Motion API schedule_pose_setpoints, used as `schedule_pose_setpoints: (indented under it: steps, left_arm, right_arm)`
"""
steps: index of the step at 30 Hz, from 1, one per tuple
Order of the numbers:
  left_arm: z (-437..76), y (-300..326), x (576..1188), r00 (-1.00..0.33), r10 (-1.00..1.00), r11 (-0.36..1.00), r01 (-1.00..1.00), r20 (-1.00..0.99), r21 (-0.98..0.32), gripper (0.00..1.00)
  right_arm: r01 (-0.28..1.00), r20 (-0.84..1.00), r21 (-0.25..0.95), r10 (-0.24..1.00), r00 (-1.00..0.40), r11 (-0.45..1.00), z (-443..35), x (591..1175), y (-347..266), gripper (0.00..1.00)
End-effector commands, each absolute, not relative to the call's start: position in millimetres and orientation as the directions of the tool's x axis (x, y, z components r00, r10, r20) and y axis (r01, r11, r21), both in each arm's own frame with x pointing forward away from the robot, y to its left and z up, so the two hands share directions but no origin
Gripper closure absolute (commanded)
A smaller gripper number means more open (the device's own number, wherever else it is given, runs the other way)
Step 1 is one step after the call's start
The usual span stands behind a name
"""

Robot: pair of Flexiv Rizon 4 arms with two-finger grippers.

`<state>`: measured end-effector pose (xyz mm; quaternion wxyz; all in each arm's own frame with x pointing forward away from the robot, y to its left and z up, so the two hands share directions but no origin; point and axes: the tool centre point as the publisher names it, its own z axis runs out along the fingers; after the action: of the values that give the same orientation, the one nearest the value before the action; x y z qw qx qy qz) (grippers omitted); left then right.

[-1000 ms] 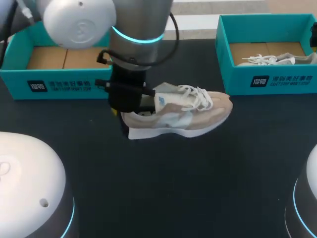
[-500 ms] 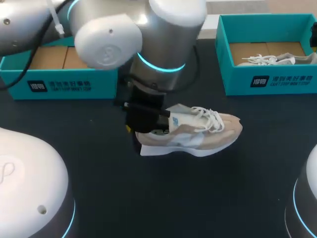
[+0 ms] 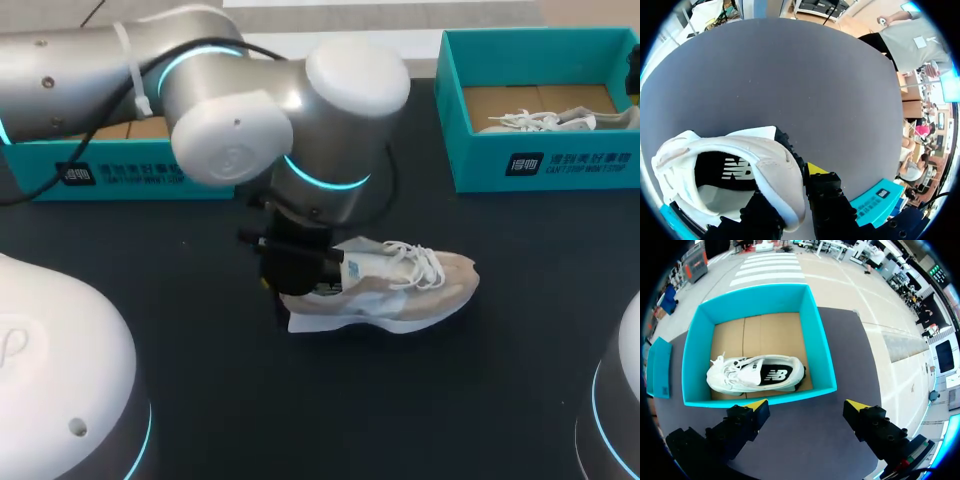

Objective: Take the shoe out of the shoebox, open the shoe tongue, remove and reinsert the insole, then place the shoe into the shoebox

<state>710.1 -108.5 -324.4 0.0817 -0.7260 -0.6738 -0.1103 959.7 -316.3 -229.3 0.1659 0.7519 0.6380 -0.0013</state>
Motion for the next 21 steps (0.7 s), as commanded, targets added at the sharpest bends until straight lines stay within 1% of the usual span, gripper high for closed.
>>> schedule_pose_setpoints:
  steps: [1, 12, 21]
  left_arm:
    - [-342.6, -106.5, 710.7, 0.068, 0.961, -0.082, 0.996, 0.268, 0.041, 1.0]
    - [-367.1, -101.7, 716.7, 0.057, 0.957, -0.063, 0.998, 0.285, 0.012, 1.0]
    - [-380.8, -97.6, 719.8, 0.047, 0.948, -0.055, 0.998, 0.314, 0.017, 1.0]
  right_arm:
    - [0.96, -0.213, 0.249, 0.959, 0.187, -0.131, -229.5, 959.3, -316.0, 0.0]
    - [0.96, -0.213, 0.249, 0.959, 0.187, -0.131, -229.5, 959.3, -316.0, 0.0]
    - [0.96, -0.213, 0.249, 0.959, 0.187, -0.131, -229.5, 959.3, -316.0, 0.0]
